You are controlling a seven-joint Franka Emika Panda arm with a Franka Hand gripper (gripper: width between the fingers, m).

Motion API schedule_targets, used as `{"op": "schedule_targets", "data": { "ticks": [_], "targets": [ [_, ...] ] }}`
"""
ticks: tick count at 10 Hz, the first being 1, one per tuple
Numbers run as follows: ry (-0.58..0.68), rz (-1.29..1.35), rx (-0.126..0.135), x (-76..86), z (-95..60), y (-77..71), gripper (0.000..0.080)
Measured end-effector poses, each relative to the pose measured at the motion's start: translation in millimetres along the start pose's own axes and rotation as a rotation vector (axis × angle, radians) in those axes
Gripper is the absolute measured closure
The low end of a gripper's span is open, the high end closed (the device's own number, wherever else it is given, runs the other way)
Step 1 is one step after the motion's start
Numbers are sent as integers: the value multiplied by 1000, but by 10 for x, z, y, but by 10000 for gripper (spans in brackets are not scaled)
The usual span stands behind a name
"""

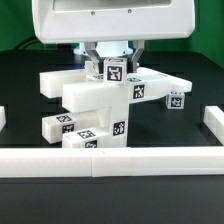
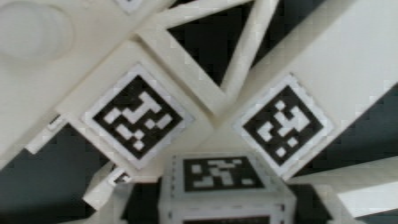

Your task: Assemble chair

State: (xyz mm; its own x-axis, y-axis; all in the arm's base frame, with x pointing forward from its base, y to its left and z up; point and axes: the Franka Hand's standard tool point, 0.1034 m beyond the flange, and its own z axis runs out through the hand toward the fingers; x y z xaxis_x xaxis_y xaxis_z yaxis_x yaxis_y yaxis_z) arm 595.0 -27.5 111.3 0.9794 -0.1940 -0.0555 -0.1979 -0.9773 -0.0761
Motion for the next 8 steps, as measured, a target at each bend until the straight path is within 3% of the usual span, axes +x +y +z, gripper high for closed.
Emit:
{"op": "schedule_targets", "data": {
  "ticks": [3,6,8],
  "targets": [
    [2,84,-1,1,7,13,518],
    [38,459,40,37,5,61,518],
    [51,590,45,63,-1,72,518]
  ]
}}
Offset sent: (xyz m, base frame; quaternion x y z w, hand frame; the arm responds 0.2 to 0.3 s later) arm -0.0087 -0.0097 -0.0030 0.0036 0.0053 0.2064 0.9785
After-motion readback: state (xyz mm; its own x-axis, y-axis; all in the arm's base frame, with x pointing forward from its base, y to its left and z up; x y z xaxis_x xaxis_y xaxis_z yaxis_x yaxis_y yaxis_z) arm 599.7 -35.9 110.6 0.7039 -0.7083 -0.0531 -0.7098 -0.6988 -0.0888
